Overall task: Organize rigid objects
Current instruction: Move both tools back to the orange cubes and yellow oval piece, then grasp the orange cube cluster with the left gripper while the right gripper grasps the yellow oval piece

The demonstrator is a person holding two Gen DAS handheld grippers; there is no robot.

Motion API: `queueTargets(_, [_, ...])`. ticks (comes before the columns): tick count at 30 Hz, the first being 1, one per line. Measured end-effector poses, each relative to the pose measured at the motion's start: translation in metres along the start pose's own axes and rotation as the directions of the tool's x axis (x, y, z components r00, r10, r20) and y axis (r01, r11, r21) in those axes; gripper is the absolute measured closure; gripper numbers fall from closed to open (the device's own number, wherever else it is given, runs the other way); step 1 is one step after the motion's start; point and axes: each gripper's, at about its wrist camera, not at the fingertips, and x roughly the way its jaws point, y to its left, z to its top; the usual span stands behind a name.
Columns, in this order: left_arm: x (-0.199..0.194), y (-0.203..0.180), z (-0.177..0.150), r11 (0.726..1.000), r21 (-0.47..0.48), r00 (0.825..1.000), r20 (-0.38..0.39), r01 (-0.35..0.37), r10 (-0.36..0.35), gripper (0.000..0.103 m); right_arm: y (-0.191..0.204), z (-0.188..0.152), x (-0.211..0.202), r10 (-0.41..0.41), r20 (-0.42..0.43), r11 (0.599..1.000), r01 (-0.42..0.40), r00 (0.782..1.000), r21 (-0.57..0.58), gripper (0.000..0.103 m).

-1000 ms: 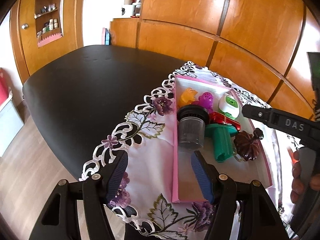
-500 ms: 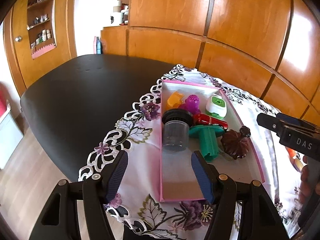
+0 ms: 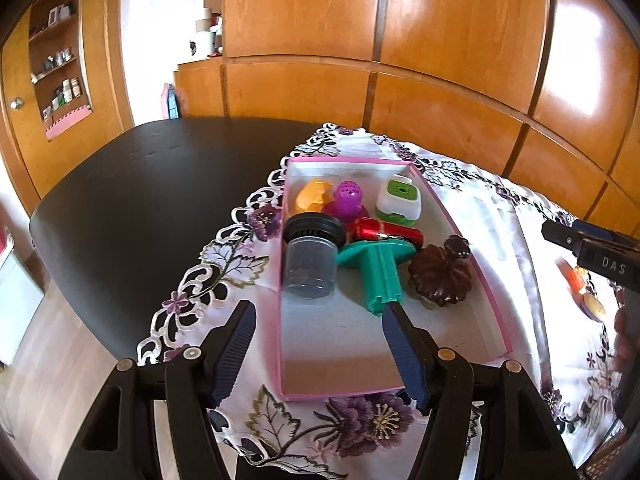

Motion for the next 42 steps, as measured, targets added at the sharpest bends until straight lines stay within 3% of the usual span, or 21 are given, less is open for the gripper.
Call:
queueTargets(14, [-0.003, -0.032, 0.006, 0.995, 0.093, 1.0, 0.008, 0.026, -0.027, 0.037, -0.109, -0.01, -0.012, -0.178, -0.017, 0.975, 0.179, 0.984, 0.129, 0.026])
queueTargets(18, [-0.004, -0.046, 0.01, 0.991, 0.126, 0.999, 0.009, 0.04, -0.041, 0.037, -0.155, -0.019, -0.016, -0.262, -0.04, 0.946, 0.265, 0.964, 0.186, 0.026])
queueTargets(23, [-0.003, -0.068, 0.015, 0.983, 0.175, 0.998, 0.004, 0.063, -0.064, 0.037, -0.211, -0.038, -0.015, -0.344, -0.089, 0.876, 0.353, 0.935, 0.328, 0.026])
queueTargets(26, [0.001, -0.083, 0.017, 0.974, 0.21, 0.997, -0.008, 0.079, -0.079, 0.037, -0.238, -0.049, -0.014, -0.319, -0.136, 0.82, 0.345, 0.938, 0.457, 0.026])
queueTargets(35, [0.011, -0.145, 0.019, 0.921, 0.348, 0.985, -0.055, 0.173, -0.164, 0.037, -0.284, -0.076, -0.03, -0.26, -0.142, 0.662, 0.283, 0.955, 0.694, 0.026])
queueTargets(38, [0.016, -0.167, 0.022, 0.895, 0.386, 0.975, -0.084, 0.223, -0.206, 0.037, -0.289, -0.08, -0.03, -0.253, -0.136, 0.636, 0.271, 0.958, 0.723, 0.026])
queueTargets(42, [0.025, -0.201, 0.022, 0.854, 0.434, 0.958, -0.133, 0.287, -0.255, 0.037, -0.29, -0.08, -0.032, -0.244, -0.128, 0.634, 0.258, 0.961, 0.729, 0.026])
